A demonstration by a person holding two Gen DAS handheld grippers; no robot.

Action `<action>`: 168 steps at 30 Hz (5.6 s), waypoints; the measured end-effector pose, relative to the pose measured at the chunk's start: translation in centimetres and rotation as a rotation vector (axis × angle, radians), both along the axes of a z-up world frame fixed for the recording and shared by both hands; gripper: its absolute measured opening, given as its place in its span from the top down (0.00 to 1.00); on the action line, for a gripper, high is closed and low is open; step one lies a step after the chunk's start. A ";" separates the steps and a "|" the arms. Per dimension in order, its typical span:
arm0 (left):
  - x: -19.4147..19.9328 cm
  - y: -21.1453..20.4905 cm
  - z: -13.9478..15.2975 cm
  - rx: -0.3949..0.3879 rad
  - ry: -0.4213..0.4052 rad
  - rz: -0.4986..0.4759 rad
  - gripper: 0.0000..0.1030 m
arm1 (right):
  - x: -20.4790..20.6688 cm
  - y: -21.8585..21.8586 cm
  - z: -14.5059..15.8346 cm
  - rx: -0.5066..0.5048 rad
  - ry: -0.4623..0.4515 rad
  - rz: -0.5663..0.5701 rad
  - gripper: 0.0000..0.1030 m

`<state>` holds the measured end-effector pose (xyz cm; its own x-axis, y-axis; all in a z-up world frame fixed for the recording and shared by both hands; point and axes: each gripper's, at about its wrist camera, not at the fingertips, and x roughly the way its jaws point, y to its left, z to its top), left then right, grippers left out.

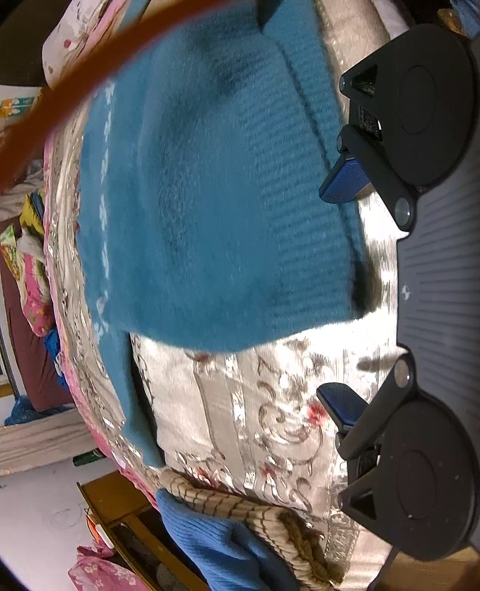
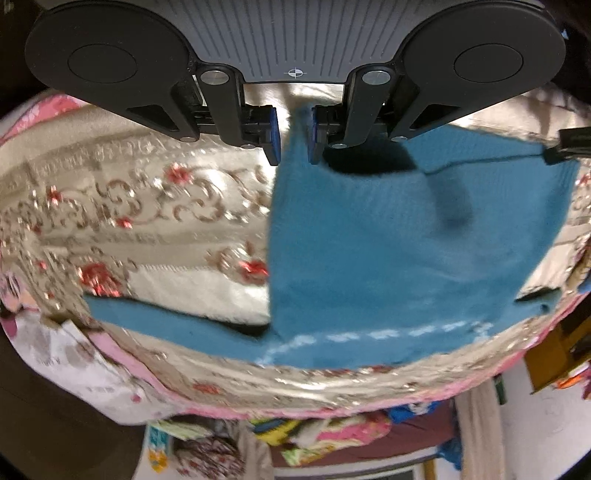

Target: Fold small clothes

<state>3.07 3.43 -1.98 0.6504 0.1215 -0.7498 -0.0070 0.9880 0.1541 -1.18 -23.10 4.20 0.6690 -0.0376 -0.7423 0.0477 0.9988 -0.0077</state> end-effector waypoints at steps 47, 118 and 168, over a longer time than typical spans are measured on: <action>1.8 2.3 2.7 -0.022 -0.138 0.040 0.00 | 6.7 3.6 -2.8 0.197 0.040 0.094 0.77; 13.9 -10.4 0.7 0.047 -0.180 -0.325 0.00 | 18.3 -13.4 -3.0 0.369 -0.193 -0.297 0.71; 18.1 -20.0 -0.1 0.039 -0.155 -0.457 0.00 | 21.9 -33.2 -10.8 0.928 -0.492 -0.759 0.70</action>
